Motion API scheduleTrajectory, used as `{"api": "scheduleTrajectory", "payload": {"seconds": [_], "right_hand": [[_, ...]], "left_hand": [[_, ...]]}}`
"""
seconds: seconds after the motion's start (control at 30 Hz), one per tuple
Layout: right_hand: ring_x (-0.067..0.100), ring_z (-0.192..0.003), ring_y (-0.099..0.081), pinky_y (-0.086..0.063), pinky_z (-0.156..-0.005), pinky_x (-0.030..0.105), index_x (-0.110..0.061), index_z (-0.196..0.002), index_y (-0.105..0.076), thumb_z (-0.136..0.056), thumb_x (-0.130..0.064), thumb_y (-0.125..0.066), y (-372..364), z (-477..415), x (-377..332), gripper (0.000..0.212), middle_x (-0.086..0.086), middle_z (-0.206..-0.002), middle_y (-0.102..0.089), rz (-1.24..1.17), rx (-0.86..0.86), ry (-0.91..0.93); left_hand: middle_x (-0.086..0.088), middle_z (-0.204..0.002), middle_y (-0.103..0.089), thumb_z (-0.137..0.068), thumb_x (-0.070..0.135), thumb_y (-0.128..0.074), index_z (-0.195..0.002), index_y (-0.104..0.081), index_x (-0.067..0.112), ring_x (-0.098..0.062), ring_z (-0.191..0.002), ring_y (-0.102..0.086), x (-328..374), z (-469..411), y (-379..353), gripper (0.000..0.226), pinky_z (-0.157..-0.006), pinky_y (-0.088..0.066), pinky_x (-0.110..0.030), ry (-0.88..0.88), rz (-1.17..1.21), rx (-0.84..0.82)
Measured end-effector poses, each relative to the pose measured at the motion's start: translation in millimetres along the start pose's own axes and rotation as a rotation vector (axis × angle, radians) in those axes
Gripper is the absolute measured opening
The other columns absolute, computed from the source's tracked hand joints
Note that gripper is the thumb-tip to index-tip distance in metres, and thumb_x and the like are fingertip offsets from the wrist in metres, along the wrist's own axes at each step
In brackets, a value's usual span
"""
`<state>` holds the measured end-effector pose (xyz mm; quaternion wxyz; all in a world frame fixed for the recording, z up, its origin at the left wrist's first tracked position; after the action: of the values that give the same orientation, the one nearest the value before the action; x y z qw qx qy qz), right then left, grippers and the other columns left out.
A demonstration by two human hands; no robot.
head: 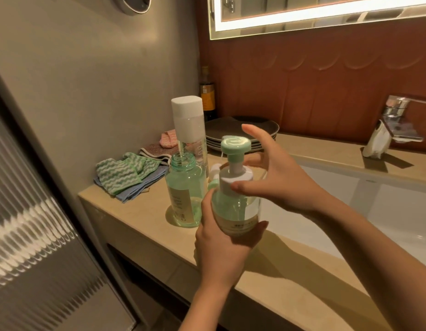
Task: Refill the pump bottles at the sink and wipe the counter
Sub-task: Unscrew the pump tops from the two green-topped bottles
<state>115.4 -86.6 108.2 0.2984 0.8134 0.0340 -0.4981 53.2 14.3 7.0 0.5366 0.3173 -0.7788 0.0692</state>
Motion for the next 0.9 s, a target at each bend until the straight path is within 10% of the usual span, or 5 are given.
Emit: {"api": "scheduleTrajectory", "payload": {"seconds": [0.2,0.37,0.57,0.67,0.9], "right_hand": [[-0.028,-0.090,-0.042,-0.038,-0.071,-0.004,-0.038,-0.148,-0.008,-0.057,-0.044,-0.082,-13.4,3.5,-7.7,0.117,-0.037,-0.113,-0.035,-0.006,-0.016,0.002],[-0.010,-0.086,-0.059,-0.045,-0.073,0.006,-0.032,-0.146,-0.016,-0.062,-0.024,-0.086,0.3,3.5,-6.7,0.110,-0.012,-0.087,-0.064,0.028,0.110,0.041],[-0.017,-0.102,-0.046,-0.038,-0.082,-0.003,-0.039,-0.147,-0.006,-0.071,-0.024,-0.080,-6.8,5.6,-15.8,0.107,-0.033,-0.124,-0.037,-0.037,-0.077,0.027],[-0.009,-0.102,-0.047,-0.038,-0.077,-0.001,-0.039,-0.148,-0.006,-0.057,-0.045,-0.077,-5.9,6.0,-20.1,0.116,-0.021,-0.132,-0.041,0.065,0.020,0.030],[-0.002,-0.086,-0.064,-0.052,-0.079,0.017,-0.036,-0.145,-0.020,-0.061,-0.030,-0.085,10.0,6.7,-17.8,0.107,-0.010,-0.086,-0.068,0.036,0.158,0.085]], "left_hand": [[0.016,-0.115,-0.062,-0.050,0.063,-0.076,-0.127,-0.032,0.049,-0.009,-0.104,-0.060,0.4,-1.6,-0.5,0.091,-0.081,-0.054,-0.037,0.001,0.011,0.006],[0.017,-0.111,-0.061,-0.046,0.067,-0.074,-0.125,-0.032,0.050,-0.011,-0.102,-0.061,-0.6,-0.1,-0.6,0.091,-0.079,-0.054,-0.037,0.005,-0.007,0.009],[0.017,-0.116,-0.060,-0.049,0.070,-0.071,-0.127,-0.036,0.040,-0.005,-0.106,-0.059,-0.3,-1.9,0.7,0.091,-0.080,-0.048,-0.018,-0.023,-0.016,0.029],[0.010,-0.119,-0.061,-0.046,0.068,-0.073,-0.130,-0.035,0.036,-0.013,-0.109,-0.059,-3.9,-2.7,-1.7,0.098,-0.087,-0.052,-0.038,0.008,-0.009,0.027],[0.017,-0.111,-0.061,-0.044,0.068,-0.073,-0.120,-0.029,0.061,-0.012,-0.103,-0.059,3.1,0.3,0.7,0.088,-0.081,-0.054,-0.042,0.008,-0.006,0.025]]}}
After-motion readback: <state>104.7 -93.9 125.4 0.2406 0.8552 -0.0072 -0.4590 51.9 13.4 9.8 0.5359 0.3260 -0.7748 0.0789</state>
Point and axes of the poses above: each hand's wrist, its own z-axis away from the middle knuckle, its own y-axis out of the back of the hand, x = y × z, the point moved 7 cm from there along -z, towards the middle knuckle
